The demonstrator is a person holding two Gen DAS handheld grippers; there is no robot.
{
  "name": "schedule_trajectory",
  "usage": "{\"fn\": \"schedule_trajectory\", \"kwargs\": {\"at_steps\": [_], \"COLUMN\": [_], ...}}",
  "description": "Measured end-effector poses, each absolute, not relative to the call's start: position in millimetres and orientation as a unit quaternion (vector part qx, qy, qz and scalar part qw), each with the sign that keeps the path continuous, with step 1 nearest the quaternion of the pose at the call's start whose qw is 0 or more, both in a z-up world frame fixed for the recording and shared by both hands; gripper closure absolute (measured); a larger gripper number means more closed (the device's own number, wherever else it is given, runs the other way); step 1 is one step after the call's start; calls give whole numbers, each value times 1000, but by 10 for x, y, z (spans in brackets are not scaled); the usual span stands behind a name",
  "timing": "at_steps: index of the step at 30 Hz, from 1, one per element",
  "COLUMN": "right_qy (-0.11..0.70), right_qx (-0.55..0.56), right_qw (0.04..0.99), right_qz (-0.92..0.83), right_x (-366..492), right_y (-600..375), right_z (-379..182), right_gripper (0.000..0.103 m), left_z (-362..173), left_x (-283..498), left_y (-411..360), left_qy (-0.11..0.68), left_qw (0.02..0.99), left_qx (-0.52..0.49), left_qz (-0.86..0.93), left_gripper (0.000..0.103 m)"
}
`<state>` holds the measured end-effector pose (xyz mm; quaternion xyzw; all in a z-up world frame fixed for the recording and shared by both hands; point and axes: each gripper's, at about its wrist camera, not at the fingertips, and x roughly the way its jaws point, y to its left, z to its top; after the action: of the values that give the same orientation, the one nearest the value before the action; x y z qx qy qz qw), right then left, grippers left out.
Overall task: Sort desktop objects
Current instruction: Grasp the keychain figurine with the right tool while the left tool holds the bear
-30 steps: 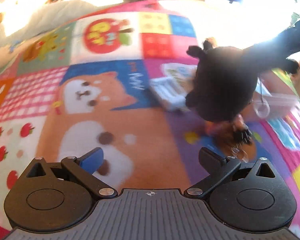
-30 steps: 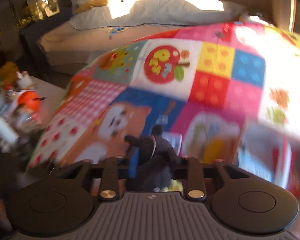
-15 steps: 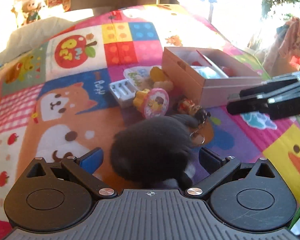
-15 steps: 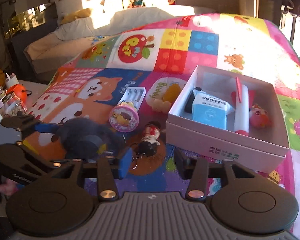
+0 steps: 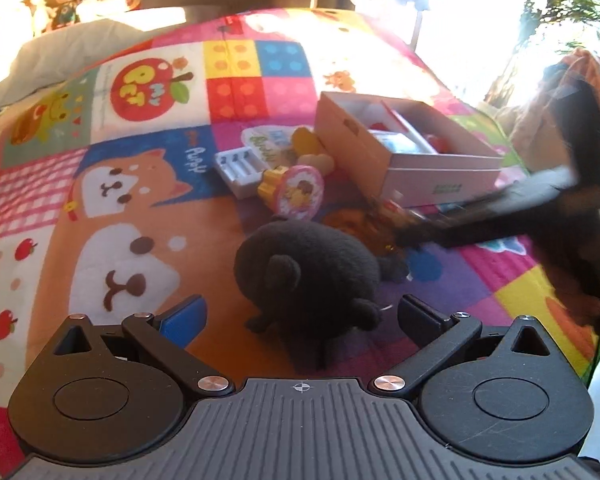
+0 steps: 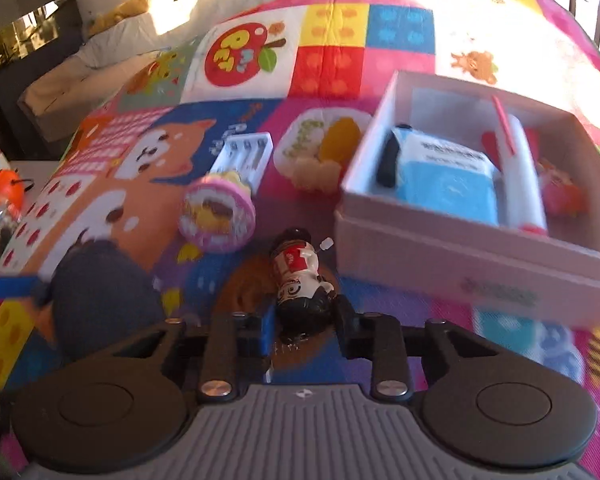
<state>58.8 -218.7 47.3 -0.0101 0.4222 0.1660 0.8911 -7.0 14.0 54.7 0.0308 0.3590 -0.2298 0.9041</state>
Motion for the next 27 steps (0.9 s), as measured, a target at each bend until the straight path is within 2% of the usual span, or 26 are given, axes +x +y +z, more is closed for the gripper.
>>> {"fn": "schedule_trajectory", "kwargs": {"at_steps": [5,11,13,15,20,22,24,27], "right_qy": [438,386,378,377,386,388,389,387], "right_qx": [-60,-103,-78,-44,27,68,75,28], "right_qw": [882,916,922,924,922,919,918,922], "right_qz": [163,33,36,48,25,20,7,-7], "right_x": [199,40,14,8,72,107,126,126], "right_y": [-2586,-2962,-3031,-3084,-3083,-3069,-2995,-2849], "right_z": [508,552,582,584,510,460,396,337], "right_gripper": [74,64,46,36,34,27,28,49], "left_z": [554,551,548,547,540,546,562,577], "left_x": [4,27,8,0,17,17,-7,-43], "left_y": [-12,-117,-115,-102,-95,-119,-138,-162], "left_qy": [350,349,351,352,355,354,348,336], "left_qw": [909,908,907,906,907,907,908,912], "left_qx": [42,62,67,67,59,60,66,82], "left_qz": [-222,-223,-225,-225,-220,-221,-224,-221], "left_gripper": [0,0,0,0,0,0,0,0]}}
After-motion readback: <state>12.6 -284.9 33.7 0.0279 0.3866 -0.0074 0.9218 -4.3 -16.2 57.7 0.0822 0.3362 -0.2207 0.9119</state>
